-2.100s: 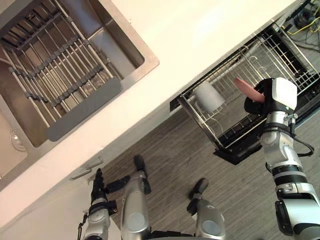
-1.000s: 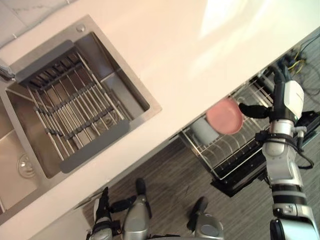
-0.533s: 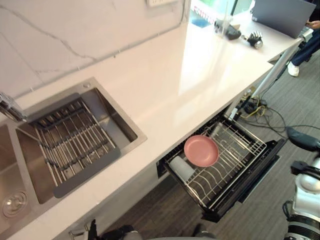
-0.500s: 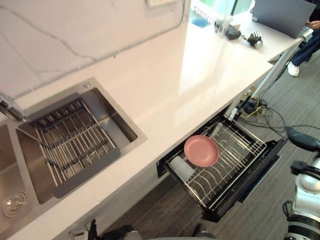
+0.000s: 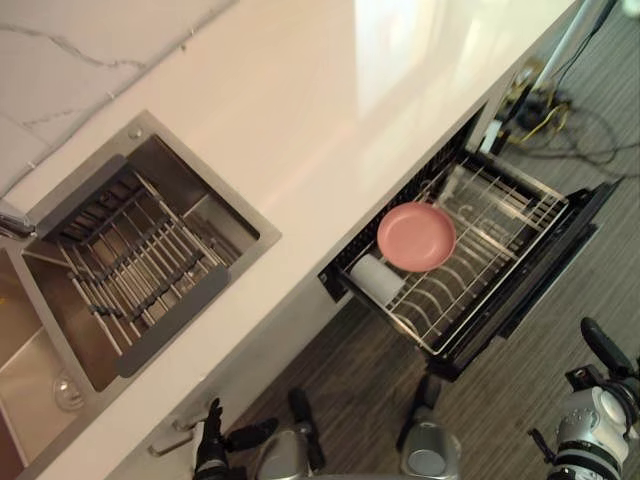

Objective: Walk over to the sink, pick up the cup, carry it to the dishwasher, place the cup inside the dishwasher, then close the dishwasher door

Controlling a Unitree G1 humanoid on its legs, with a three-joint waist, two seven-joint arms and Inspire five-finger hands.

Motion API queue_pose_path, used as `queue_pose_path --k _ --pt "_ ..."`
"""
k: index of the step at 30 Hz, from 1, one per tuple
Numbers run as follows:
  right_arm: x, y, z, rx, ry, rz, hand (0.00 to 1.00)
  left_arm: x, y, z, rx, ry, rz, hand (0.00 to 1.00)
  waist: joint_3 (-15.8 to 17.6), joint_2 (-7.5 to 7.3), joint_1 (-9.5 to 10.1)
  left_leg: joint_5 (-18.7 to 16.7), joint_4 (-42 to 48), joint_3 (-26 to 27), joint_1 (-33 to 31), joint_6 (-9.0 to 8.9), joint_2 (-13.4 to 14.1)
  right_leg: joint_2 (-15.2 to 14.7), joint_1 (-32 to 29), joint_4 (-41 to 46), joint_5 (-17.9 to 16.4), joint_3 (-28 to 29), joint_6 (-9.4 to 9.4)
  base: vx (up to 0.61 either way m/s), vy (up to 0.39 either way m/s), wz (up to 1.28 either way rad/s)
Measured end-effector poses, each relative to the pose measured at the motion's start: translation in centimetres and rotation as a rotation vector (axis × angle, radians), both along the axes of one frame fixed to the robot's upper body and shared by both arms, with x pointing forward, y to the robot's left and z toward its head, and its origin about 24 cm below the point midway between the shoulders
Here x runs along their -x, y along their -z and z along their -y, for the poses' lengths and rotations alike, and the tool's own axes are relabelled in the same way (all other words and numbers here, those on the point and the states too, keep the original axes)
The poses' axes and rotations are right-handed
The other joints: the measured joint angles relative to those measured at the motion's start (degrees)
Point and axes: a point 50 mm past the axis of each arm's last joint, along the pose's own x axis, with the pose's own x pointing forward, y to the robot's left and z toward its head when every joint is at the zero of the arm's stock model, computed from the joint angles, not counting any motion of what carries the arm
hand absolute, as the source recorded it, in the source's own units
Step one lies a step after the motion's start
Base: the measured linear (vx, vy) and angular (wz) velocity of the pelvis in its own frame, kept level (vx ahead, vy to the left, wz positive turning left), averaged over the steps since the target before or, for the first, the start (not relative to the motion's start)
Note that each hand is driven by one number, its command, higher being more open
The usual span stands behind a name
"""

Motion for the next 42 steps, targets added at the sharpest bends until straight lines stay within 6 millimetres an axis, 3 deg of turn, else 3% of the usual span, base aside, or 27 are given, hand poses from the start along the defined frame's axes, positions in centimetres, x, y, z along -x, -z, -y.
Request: queue_pose_path --k 3,7,11,18,23,25,26,27,31,34,36,37,38,40,41,42 --pt "-2.0 -2.4 0.6 0.072 -0.067 0.086 0.00 -1.4 -0.5 0.9 0.013 0.044 0.051 1.00 3.28 2.33 0.00 0.48 -0.15 -0.69 -1.32 0.80 -1.46 -1.67 -1.28 1.05 0.11 -0.28 0.29 0.00 0.048 0.16" --pt "-4.4 -5.4 1.2 0.177 -0.139 0.167 0.00 -2.0 -0.8 2.0 0.024 0.098 0.092 1.00 5.02 4.55 0.14 0.74 -0.24 -2.14 -2.40 1.58 -3.38 -4.19 -2.51 3.47 -0.54 -0.86 1.17 -0.01 0.048 0.20" --pt "-4.7 -6.3 1.5 0.233 -0.168 0.160 0.00 -2.1 -0.9 2.1 0.024 0.114 0.103 1.00 5.23 5.21 -0.15 1.16 -0.56 -3.32 -2.79 2.58 -5.25 -6.82 -3.29 6.46 -1.55 -1.39 1.86 -0.01 0.053 0.23" --pt "-5.7 -8.8 2.4 0.304 -0.171 0.170 0.00 -2.2 -0.9 2.5 0.065 0.104 0.118 1.00 5.19 6.87 -0.29 2.96 -0.69 -10.59 -2.82 4.85 -10.31 -14.89 -0.93 15.67 -5.33 -6.98 3.55 -0.06 0.063 0.56" --pt "-9.4 -10.9 1.5 0.359 -0.274 0.116 0.00 -1.0 -0.5 2.7 0.089 0.100 0.083 1.00 3.87 8.63 0.26 4.59 -1.43 -16.37 -1.96 5.17 -12.75 -18.40 4.07 18.89 -6.92 -13.32 4.34 -0.05 0.043 0.65" --pt "-11.1 -12.6 0.6 0.453 -0.384 0.070 0.00 0.3 -0.1 3.3 0.110 0.086 0.052 1.00 2.57 10.31 1.49 5.25 -1.90 -17.98 -1.32 5.39 -12.92 -18.64 6.14 18.86 -7.02 -15.38 4.52 -0.02 0.003 0.36" --pt "-11.8 -12.8 0.0 0.480 -0.437 0.061 1.00 0.5 0.0 3.4 0.114 0.084 0.048 1.00 2.29 10.66 1.85 5.44 -1.92 -18.26 -1.11 5.53 -12.91 -18.62 6.65 18.85 -7.04 -15.80 4.61 -0.01 -0.025 0.25" --pt "-12.5 -13.0 -0.6 0.480 -0.441 0.051 1.00 0.6 0.0 3.7 0.123 0.083 0.043 1.00 1.64 11.39 2.84 5.72 -2.04 -18.78 -0.67 5.48 -12.84 -18.41 7.35 18.80 -7.16 -16.46 4.73 0.00 -0.022 0.14" --pt "-12.6 -11.9 -0.9 0.497 -0.477 -0.017 1.00 1.4 0.3 3.7 0.125 0.074 0.019 1.00 1.21 10.98 3.02 6.29 -2.80 -18.85 -0.04 5.20 -11.58 -16.97 8.10 18.17 -7.18 -16.69 4.62 0.00 -0.049 -0.02" --pt "-11.9 -8.8 -1.8 0.443 -0.506 -0.077 1.00 2.2 0.7 3.3 0.122 0.050 -0.004 1.00 -0.91 9.73 4.29 6.25 -2.82 -18.17 0.21 4.56 -9.28 -13.46 8.60 15.44 -6.73 -16.76 3.85 0.00 -0.068 -0.14" --pt "-9.7 -4.8 -2.2 0.367 -0.496 -0.116 1.00 2.6 0.8 2.7 0.134 0.012 -0.014 1.00 -1.65 8.03 5.20 5.94 -2.82 -18.14 0.96 3.76 -7.51 -10.75 10.13 12.94 -6.24 -17.24 3.40 0.03 -0.091 -0.14" --pt "-8.0 -1.8 -3.0 0.289 -0.472 -0.123 1.00 3.1 1.0 2.2 0.142 -0.032 -0.025 1.00 -2.37 6.30 5.96 5.73 -2.82 -18.11 1.31 3.26 -6.52 -9.28 10.84 11.57 -6.10 -17.45 3.21 0.03 -0.066 -0.07" --pt "-7.0 -0.2 -3.3 0.235 -0.454 -0.127 1.00 3.4 1.1 1.8 0.150 -0.057 -0.032 1.00 -2.77 5.37 6.18 5.61 -2.82 -18.11 1.42 3.04 -6.04 -8.66 11.13 11.01 -6.05 -17.53 3.13 0.05 -0.104 -0.12" --pt "-2.1 5.6 -4.7 -0.009 -0.342 -0.175 1.00 4.4 1.3 0.7 0.170 -0.137 -0.052 1.00 -3.58 2.43 6.57 5.10 -2.82 -17.53 2.01 2.30 -4.81 -6.76 11.97 8.92 -5.62 -17.27 2.73 0.04 -0.113 -0.17" --pt "-0.7 6.8 -4.9 -0.055 -0.311 -0.197 1.00 4.6 1.4 0.5 0.178 -0.156 -0.058 1.00 -3.46 1.35 6.58 4.94 -2.81 -17.18 2.04 2.09 -4.49 -6.32 11.94 8.26 -5.36 -17.03 2.61 0.02 -0.076 -0.34" --pt "2.2 8.9 -5.5 -0.136 -0.243 -0.243 1.00 5.2 1.6 0.1 0.196 -0.204 -0.074 1.00 -3.78 0.56 6.64 4.66 -2.81 -16.02 2.30 1.77 -3.79 -5.32 11.95 6.70 -4.60 -15.99 2.38 0.02 -0.053 -0.47"
